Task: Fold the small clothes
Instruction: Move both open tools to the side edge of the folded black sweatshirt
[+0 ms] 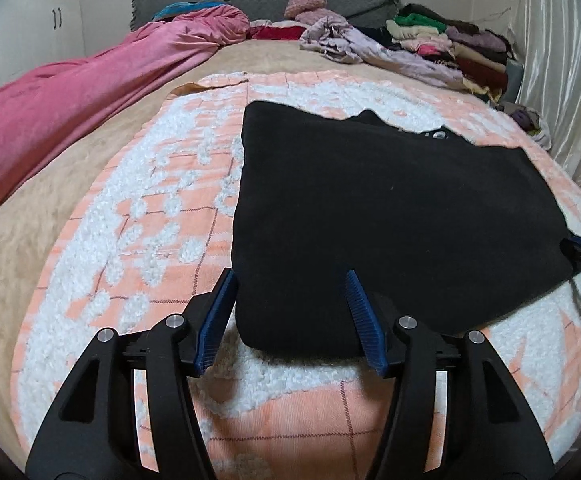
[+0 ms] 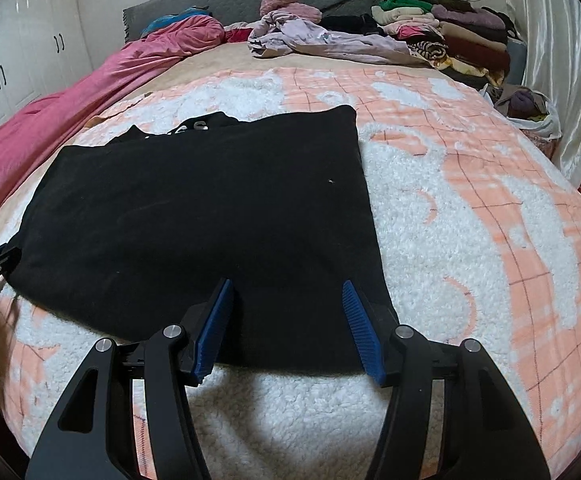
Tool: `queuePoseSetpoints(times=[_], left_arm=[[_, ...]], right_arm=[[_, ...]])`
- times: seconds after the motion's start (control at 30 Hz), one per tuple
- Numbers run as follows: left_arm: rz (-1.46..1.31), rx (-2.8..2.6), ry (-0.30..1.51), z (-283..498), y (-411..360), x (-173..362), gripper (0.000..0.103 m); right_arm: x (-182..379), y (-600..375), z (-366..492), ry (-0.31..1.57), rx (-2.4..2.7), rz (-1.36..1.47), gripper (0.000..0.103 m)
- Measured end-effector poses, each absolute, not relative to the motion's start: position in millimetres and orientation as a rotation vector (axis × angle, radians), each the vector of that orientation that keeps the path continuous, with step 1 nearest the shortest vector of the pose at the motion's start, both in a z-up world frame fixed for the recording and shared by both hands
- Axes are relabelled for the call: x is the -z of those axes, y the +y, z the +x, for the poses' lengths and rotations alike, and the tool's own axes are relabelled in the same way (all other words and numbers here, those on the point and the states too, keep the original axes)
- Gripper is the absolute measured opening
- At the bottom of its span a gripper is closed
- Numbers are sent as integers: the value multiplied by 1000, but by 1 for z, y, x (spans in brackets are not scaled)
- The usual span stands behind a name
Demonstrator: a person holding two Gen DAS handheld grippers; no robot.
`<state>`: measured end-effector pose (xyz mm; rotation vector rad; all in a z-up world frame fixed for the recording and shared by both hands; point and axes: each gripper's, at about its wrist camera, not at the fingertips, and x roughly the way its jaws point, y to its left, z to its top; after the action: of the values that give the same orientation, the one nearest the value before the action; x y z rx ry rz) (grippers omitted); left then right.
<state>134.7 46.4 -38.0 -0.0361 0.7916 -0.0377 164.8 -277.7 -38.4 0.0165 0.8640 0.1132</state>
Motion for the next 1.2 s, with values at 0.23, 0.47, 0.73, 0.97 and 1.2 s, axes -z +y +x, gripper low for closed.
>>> queuePoseSetpoints(times=[0.23,0.47,0.73,0.97,1.2], left_arm=[[-42,68,765,124,43,33,68],[-55,83,735,118,46,27,80],[-87,62,725,116,56,24,89],[-113,46,721,115,63,22,91],[-135,26,720,116,74,21,93]], right_arm=[[26,-279,151,833,-143,42,63],[15,-267,141,812,-185,24,64],[5,-238,136,794,-250,-25,65],[6,-212,136,801,-297,-56,79],[5,-183,134,761,-344,-87,92]])
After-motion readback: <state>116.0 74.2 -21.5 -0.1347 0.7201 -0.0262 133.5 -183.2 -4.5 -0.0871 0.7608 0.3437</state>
